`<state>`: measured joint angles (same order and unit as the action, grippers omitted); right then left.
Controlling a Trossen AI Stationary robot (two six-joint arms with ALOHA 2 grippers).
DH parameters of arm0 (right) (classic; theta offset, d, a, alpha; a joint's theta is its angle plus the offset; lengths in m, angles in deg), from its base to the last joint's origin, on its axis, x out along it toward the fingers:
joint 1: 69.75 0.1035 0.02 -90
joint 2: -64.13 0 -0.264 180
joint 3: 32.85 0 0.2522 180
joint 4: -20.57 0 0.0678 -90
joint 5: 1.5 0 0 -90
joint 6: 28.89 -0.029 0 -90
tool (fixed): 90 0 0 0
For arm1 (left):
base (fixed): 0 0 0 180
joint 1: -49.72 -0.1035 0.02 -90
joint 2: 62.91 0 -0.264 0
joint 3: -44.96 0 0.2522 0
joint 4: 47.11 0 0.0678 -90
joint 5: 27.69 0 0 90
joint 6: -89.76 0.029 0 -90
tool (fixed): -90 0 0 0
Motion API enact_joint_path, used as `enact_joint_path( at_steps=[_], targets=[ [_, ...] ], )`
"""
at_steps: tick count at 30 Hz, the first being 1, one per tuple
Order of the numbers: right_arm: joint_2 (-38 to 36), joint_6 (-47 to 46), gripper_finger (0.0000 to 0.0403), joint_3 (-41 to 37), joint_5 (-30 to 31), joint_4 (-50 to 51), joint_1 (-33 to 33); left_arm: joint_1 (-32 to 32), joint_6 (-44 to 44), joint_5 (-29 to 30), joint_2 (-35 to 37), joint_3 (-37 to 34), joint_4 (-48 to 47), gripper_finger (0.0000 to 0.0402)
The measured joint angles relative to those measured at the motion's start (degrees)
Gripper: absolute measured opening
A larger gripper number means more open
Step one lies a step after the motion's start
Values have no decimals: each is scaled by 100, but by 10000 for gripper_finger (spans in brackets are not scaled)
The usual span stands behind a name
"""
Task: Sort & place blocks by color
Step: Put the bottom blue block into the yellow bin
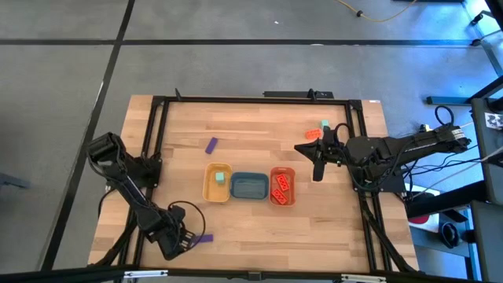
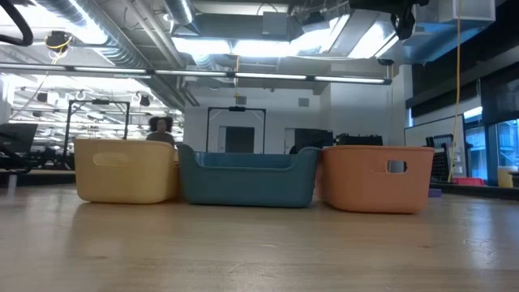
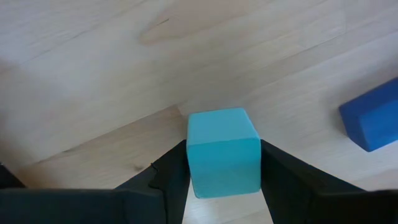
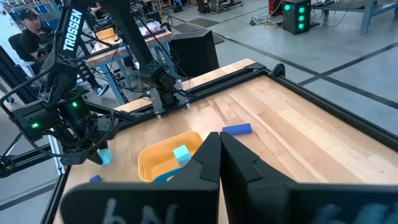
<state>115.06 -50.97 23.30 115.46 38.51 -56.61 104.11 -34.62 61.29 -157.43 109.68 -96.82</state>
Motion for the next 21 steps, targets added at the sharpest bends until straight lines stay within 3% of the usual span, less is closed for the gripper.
enact_joint_path(
  at_steps=[7,12,17,21],
  targets=[
    [0,-11,0,0,0,-2,0,4,30,187,7,3,5,124],
    [0,-14,0,0,0,-2,0,2,387,495,268,-2,28,124],
    [0,-27,0,0,-2,-7,-1,-59,1181,1869,1265,0,-226,124],
    [0,-140,0,0,-3,-7,0,-489,2816,3102,2258,0,-293,124]
  ],
)
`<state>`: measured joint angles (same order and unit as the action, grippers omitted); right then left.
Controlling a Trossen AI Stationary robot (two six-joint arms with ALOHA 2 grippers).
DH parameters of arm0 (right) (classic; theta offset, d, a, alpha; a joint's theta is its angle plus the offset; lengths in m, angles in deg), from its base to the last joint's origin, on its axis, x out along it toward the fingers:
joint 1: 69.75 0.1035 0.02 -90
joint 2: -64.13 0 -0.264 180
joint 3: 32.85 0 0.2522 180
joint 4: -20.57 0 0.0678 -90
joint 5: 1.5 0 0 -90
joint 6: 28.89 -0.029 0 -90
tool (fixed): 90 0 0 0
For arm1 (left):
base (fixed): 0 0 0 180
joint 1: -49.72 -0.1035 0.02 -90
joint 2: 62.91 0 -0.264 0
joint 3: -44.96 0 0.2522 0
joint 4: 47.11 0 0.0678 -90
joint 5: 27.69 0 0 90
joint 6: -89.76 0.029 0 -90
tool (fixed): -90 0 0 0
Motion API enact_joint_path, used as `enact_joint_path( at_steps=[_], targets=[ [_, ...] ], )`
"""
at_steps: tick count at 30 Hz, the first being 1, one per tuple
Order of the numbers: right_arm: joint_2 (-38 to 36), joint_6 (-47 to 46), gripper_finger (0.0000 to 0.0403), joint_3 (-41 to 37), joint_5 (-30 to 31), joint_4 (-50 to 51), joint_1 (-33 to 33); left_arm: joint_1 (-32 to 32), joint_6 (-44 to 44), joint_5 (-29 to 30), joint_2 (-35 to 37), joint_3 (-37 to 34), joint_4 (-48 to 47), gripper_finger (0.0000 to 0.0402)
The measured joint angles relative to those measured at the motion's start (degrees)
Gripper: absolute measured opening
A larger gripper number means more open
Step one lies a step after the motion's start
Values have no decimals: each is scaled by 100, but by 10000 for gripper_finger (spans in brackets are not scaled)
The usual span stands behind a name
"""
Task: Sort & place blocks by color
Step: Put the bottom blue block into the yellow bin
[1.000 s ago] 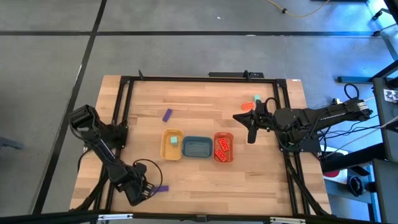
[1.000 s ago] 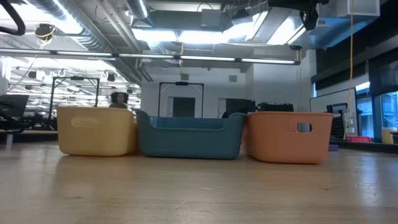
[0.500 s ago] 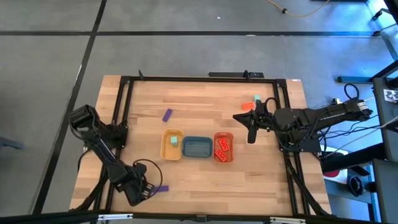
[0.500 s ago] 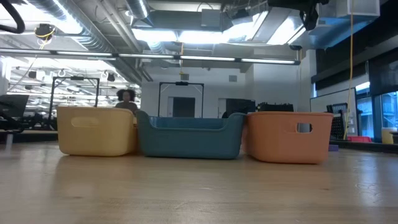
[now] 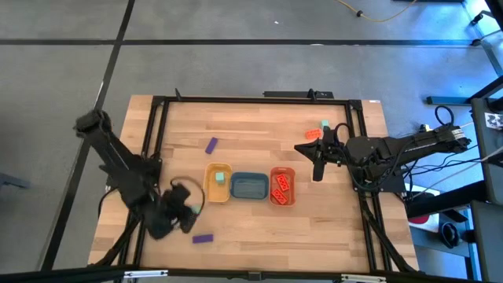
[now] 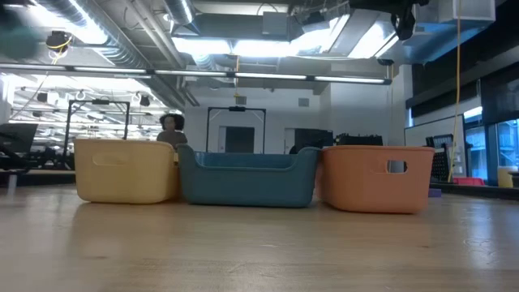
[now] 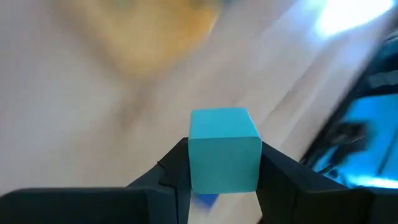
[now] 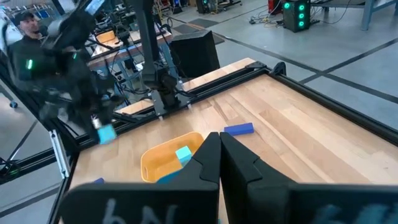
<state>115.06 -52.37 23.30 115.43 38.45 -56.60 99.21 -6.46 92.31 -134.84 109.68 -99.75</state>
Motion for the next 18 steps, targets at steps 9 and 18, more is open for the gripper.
enact_joint_path(
  at_steps=[9,18],
  targets=[
    [2,-44,0,0,-109,-12,-2,-2534,5562,249,1093,0,1750,124],
    [2,156,0,0,-636,-542,-2,-4591,8303,-1913,839,0,4962,124]
  ],
)
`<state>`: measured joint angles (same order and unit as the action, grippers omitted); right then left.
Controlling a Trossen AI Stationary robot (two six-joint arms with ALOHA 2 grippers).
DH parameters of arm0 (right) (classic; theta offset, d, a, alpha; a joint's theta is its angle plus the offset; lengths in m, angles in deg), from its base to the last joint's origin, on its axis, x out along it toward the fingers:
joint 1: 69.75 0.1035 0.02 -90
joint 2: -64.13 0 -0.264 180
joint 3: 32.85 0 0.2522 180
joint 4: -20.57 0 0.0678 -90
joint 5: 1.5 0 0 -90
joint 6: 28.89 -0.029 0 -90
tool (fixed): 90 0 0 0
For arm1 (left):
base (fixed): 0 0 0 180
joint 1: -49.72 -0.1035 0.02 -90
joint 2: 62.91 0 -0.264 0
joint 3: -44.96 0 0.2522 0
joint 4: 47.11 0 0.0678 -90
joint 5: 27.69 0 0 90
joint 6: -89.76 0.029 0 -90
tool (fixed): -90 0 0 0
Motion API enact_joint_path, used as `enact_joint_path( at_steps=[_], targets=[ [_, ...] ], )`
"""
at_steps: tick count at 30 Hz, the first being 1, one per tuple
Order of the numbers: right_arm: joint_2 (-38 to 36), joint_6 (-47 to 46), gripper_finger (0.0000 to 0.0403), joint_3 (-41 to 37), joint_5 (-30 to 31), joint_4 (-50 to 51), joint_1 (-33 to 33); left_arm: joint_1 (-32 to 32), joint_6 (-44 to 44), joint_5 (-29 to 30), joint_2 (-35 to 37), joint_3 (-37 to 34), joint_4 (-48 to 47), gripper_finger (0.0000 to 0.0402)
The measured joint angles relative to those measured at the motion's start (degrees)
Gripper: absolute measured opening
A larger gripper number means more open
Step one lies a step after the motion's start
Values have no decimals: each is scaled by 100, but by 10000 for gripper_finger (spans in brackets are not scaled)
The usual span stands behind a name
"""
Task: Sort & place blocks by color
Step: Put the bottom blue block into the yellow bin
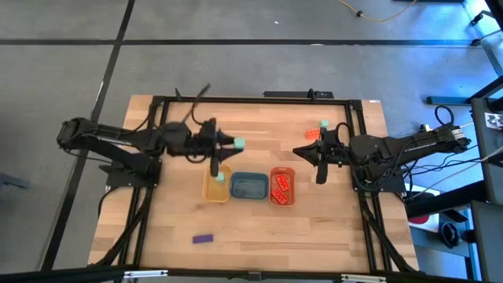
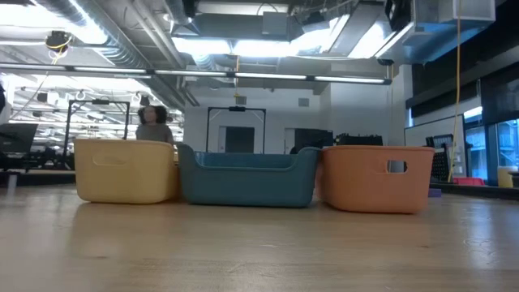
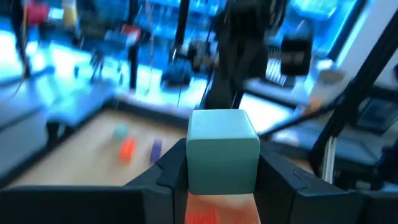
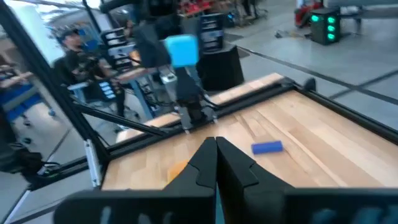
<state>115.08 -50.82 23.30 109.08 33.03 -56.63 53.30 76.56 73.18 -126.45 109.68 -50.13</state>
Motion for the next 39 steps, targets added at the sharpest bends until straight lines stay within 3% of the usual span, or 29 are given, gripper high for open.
enact_joint_path(
  at_steps=[5,19,22,27,31,35,39],
  targets=[
    [0,253,0,0,-132,-273,2,-209,31,-424,-245,0,688,124],
    [2,290,0,0,-126,-310,1,-183,-33,-432,-341,17,605,124],
    [2,286,0,0,-126,-310,2,-34,-168,-276,-343,305,-474,124],
    [2,275,0,0,-123,-308,0,326,-466,-270,-434,1043,-3222,124],
    [2,275,0,0,-122,-304,1,659,-1024,-458,-562,1070,-4954,124],
    [2,277,0,0,-120,-294,0,937,-1585,-843,-686,454,-5273,124],
    [2,282,0,0,-78,-262,2,1048,-1985,-984,-859,-287,-4560,124]
  ],
)
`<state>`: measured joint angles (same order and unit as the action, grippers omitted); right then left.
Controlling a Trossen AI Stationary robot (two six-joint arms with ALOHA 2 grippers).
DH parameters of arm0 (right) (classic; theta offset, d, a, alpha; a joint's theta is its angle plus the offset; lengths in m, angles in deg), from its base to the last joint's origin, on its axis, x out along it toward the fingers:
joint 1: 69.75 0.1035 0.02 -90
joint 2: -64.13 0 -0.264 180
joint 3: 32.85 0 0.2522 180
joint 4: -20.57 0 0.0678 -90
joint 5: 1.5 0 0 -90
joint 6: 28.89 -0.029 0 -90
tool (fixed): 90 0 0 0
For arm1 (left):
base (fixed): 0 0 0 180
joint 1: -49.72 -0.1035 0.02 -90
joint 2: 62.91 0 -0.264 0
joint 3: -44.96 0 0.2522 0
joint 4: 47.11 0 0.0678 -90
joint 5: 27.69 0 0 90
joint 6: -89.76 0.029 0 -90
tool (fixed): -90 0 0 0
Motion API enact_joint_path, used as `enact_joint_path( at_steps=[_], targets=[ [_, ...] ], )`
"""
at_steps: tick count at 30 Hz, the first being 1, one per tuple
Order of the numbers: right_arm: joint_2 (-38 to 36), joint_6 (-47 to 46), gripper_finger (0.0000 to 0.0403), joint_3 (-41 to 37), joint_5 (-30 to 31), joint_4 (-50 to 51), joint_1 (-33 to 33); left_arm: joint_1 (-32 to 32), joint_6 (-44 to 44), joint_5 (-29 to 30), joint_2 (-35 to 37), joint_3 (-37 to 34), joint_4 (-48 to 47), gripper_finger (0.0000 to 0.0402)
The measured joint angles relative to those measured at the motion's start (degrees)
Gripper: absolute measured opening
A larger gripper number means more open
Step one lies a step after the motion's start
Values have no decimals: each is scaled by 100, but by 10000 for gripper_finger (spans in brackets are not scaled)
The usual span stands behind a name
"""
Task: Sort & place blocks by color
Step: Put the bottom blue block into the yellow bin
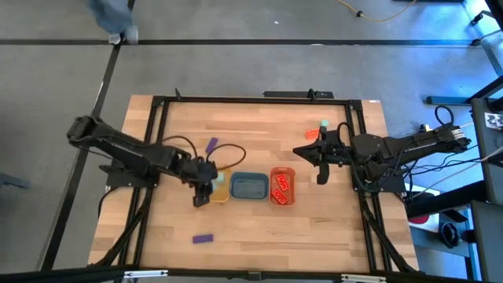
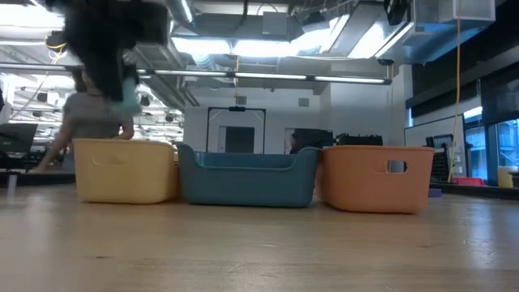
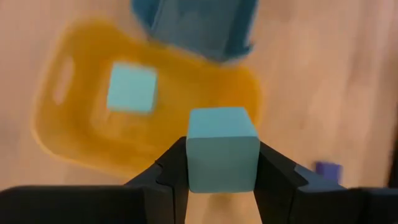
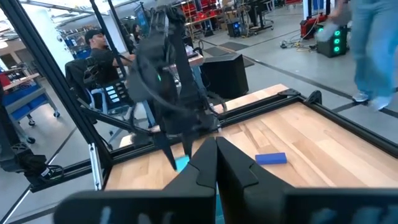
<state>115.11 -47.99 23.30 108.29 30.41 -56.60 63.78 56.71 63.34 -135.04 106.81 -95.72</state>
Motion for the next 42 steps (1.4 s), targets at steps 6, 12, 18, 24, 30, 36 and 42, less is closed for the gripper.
enact_joint_path(
  at_steps=[6,12,18,24,30,36,42],
  targets=[
    [0,-16,0,0,9,75,-2,-44,-216,-77,-604,-397,618,124],
    [0,-38,0,0,12,113,-2,-159,68,-51,-1286,-267,579,124],
    [0,-148,0,0,20,164,-2,-260,261,-15,-1657,-179,597,124],
    [0,-151,0,0,20,170,-2,-258,343,-14,-1675,-179,595,127],
    [0,-150,0,0,20,193,-1,-258,340,-61,-1674,-179,597,156],
    [0,-150,0,0,17,201,0,-297,331,-214,-1622,-160,613,162],
    [0,-148,0,0,15,214,0,-297,374,-279,-1527,205,389,164]
  ],
)
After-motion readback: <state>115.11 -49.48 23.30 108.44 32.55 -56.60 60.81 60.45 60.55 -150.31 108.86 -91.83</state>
